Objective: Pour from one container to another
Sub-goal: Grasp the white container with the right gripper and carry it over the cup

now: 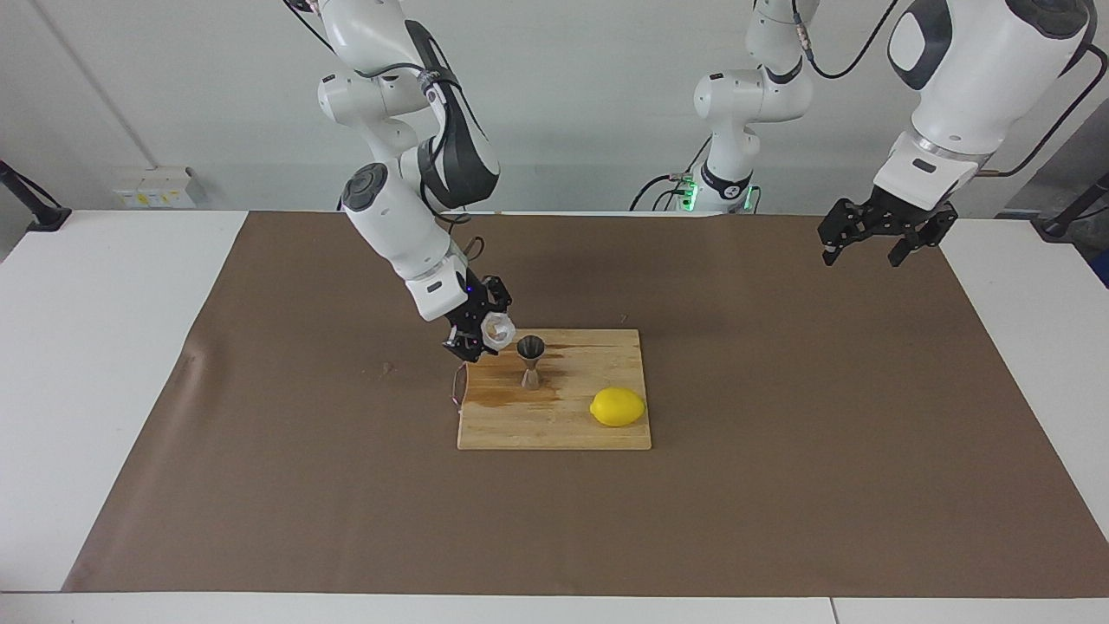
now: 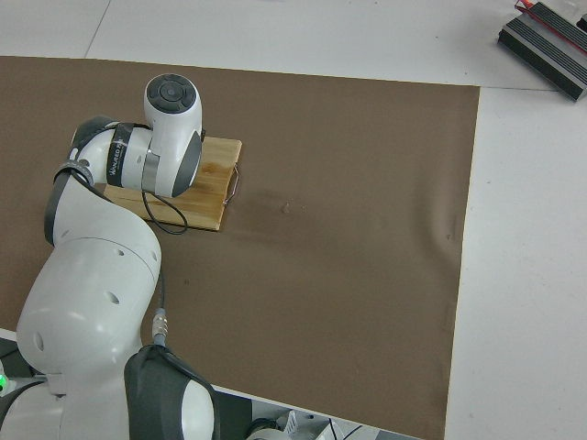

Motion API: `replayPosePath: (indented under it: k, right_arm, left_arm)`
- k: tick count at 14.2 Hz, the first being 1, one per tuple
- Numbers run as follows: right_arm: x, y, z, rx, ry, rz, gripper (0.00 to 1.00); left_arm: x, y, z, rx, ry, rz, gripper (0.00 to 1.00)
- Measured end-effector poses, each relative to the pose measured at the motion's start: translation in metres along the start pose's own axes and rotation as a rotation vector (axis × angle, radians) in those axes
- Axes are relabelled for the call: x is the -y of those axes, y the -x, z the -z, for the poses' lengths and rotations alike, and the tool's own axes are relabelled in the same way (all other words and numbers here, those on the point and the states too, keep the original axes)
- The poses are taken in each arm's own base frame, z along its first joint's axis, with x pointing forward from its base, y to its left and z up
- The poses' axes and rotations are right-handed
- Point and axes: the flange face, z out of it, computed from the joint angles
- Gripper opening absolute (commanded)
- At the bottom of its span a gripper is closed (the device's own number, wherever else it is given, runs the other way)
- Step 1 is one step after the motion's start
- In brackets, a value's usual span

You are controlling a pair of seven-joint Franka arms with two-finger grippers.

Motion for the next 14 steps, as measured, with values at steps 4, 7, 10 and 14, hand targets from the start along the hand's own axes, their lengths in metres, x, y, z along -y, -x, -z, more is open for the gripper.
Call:
replayPosePath:
  k: [4, 7, 10, 14]
  right_arm:
    - [0.003, -0.002, -0.001, 0.061, 0.033, -0.004, 0.26]
    - [0.004, -0.005, -0.001, 0.087, 0.053, -0.003, 0.25]
    - [0.012, -0.019, 0.001, 0.077, 0.057, 0.008, 0.24]
    - [0.022, -0.033, 0.000, 0.099, 0.079, 0.032, 0.23]
  left_arm:
    - [0.000, 0.000, 0.000, 0.000, 0.000, 0.000, 1.00]
    - [0.000, 0.000, 0.000, 0.000, 0.000, 0.000, 1.00]
    - [0.000, 0.000, 0.000, 0.000, 0.000, 0.000, 1.00]
    - [0.000, 0.000, 0.000, 0.000, 0.000, 0.000, 1.00]
